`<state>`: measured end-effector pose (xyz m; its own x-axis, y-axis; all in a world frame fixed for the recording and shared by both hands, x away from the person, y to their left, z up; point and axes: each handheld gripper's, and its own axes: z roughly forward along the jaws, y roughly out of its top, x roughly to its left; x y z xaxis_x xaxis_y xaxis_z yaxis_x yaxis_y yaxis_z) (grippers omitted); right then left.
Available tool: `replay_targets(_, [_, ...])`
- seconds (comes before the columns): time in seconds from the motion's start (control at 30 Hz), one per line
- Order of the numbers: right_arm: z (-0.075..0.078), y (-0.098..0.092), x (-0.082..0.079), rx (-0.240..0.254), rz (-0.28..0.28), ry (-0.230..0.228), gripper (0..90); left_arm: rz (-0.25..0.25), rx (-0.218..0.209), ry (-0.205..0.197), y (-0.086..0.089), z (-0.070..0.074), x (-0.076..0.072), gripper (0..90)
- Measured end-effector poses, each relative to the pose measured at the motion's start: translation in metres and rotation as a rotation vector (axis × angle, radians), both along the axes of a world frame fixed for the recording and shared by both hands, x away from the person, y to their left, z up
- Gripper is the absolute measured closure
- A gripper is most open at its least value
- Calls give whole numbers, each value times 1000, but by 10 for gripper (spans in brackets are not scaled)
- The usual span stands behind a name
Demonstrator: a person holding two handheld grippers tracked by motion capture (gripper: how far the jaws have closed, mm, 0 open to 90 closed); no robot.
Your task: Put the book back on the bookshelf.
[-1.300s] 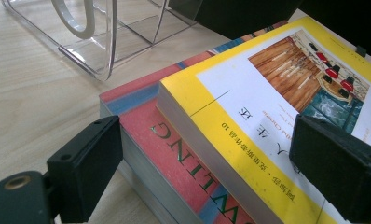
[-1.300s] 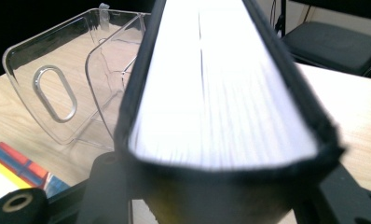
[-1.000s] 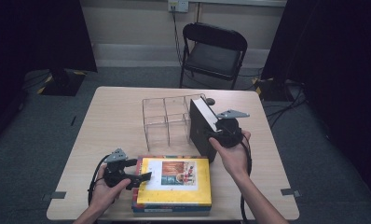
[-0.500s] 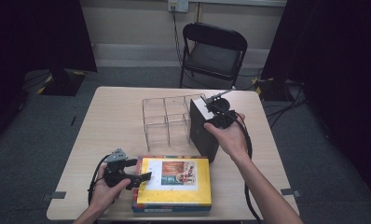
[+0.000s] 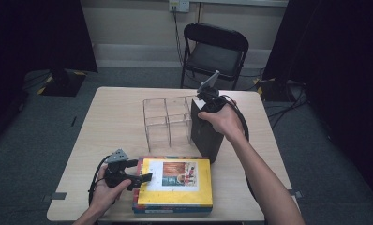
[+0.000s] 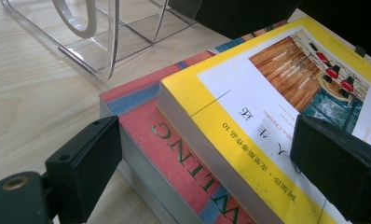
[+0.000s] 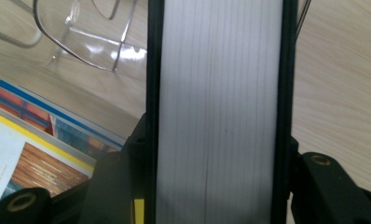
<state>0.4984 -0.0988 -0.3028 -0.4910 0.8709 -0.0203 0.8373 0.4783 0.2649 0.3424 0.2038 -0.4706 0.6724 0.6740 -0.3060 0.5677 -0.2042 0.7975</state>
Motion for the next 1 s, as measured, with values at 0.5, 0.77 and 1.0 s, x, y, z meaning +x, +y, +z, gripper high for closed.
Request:
replay_targets(0.5, [-7, 9, 10, -52, -29, 57, 531, 3, -2, 3, 0, 0, 0, 87])
replay_targets(0.77, [-6, 9, 8, -52, -59, 28, 540, 3, -5, 4, 0, -1, 1, 84])
replay_targets(1.0, [3, 9, 14, -23, -81, 0, 540, 0, -8, 13, 1, -1, 1, 80])
